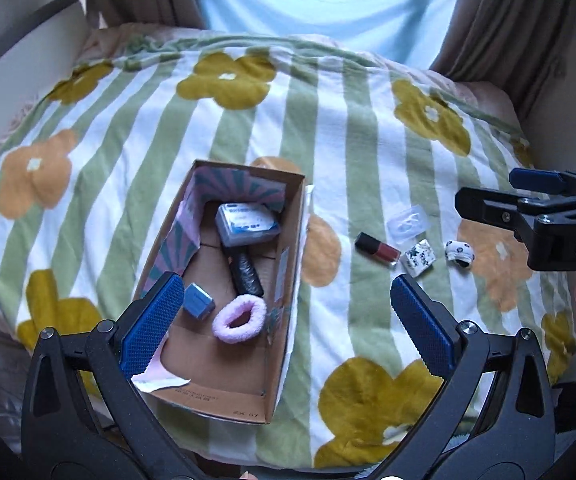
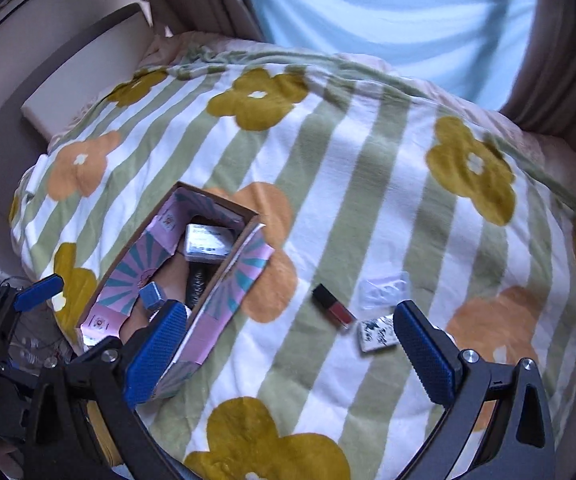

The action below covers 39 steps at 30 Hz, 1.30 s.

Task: Organize objects
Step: 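Move both tools back toward the lip gloss and tissue pack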

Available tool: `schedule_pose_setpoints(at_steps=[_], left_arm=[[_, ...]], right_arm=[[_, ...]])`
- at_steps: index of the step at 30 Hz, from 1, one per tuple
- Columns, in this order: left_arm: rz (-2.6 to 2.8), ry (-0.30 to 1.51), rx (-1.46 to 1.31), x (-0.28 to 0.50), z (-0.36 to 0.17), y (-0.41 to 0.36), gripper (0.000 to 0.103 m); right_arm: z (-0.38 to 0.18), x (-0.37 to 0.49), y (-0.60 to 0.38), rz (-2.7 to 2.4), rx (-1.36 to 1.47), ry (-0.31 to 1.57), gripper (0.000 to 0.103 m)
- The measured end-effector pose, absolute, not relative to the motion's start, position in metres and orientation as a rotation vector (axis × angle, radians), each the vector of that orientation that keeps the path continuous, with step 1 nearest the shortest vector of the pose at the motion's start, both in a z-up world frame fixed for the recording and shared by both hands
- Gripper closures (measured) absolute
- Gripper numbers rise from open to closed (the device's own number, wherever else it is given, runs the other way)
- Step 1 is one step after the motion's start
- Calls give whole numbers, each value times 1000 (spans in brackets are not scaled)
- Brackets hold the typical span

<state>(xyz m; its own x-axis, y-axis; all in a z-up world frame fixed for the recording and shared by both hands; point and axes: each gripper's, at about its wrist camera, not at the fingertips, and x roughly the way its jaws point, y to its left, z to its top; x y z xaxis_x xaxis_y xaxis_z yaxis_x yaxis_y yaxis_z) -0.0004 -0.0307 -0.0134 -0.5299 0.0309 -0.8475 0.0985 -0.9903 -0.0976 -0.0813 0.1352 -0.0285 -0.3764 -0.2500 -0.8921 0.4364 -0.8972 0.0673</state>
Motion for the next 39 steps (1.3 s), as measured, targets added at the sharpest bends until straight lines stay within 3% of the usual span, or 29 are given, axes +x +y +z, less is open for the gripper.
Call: schedule_pose_setpoints(at_steps=[12,21,29,39], left_arm=[[-2884,72,1610,-15,-11,51,0],[-2920,20,1678,-18,-18,79,0],[-2883,-4,1782,-35,-33,91,0],[-2803,-63,1896,-86,-93,111,0]], right_arm=[[-24,-26,250,-2602,1567,-52,0],[-27,-9,283,-2660,1565,-139,0],[-31,-15,288,-2620,1519,-102,0],[-93,-48,285,-2486,1408,156,0]])
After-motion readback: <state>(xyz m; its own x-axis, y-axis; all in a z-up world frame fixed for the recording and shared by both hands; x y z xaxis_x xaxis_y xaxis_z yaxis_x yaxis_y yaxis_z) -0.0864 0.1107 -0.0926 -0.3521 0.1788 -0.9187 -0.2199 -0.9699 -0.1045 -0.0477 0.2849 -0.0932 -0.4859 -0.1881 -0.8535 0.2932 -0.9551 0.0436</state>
